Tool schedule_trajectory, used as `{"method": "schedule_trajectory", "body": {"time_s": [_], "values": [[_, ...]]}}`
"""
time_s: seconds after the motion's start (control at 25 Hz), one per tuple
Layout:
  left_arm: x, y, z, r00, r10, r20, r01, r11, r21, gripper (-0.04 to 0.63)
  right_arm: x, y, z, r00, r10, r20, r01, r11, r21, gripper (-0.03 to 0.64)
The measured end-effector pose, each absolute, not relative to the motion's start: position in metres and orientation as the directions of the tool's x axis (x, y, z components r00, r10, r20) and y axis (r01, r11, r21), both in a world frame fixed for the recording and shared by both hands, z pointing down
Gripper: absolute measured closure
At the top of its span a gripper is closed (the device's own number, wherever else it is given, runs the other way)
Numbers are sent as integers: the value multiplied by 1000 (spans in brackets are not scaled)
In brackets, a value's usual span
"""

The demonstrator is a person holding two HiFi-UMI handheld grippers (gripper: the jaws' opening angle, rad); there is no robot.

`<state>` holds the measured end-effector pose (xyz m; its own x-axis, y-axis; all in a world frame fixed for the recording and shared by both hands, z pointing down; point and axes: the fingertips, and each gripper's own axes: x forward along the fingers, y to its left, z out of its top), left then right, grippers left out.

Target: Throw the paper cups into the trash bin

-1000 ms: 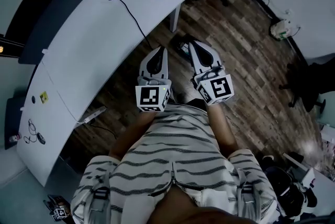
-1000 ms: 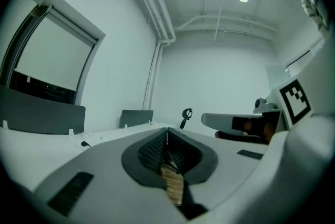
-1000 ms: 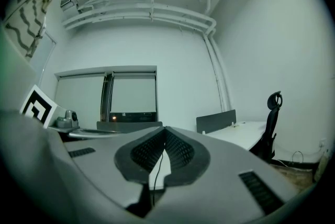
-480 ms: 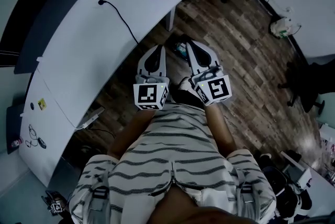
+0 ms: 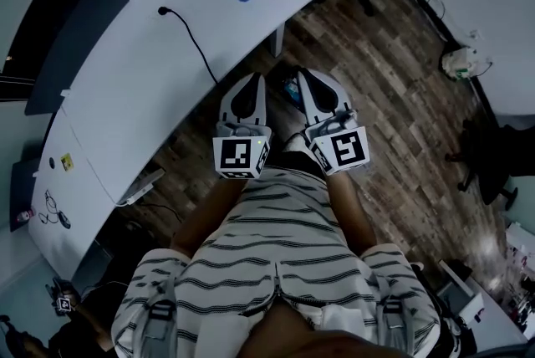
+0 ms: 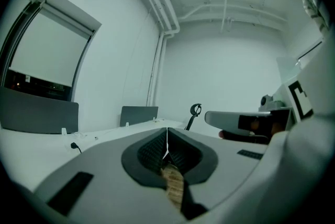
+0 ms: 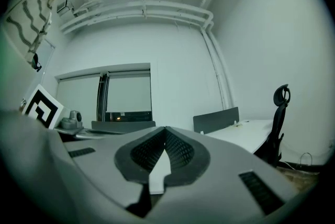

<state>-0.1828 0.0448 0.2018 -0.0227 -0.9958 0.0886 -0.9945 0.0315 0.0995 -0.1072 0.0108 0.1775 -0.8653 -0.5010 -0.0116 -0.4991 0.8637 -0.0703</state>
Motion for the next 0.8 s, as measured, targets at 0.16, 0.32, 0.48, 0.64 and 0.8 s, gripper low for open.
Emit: {"method": "schedule_trajectory", "body": {"time_s": [0.16,0.32,0.48,0.64,0.8], "values": [[-192,30,213,-29,-993,116,-993,42,108,571,-116,-6,192,-866,-500,15,-499,862,-89,600],[-212,7,219,-19,-992,124,-992,34,124,571,-132,-26,199,-856,-516,31,-516,852,-89,600],[-236,-16,222,-1,-992,128,-993,17,118,571,-154,-44,203,-843,-537,33,-538,838,-94,600],[-263,-38,227,3,-991,137,-993,14,121,571,-175,-59,207,-834,-550,50,-552,829,-93,600],[-285,-57,236,6,-989,150,-991,14,133,571,-190,-70,213,-825,-561,65,-565,819,-98,600]]}}
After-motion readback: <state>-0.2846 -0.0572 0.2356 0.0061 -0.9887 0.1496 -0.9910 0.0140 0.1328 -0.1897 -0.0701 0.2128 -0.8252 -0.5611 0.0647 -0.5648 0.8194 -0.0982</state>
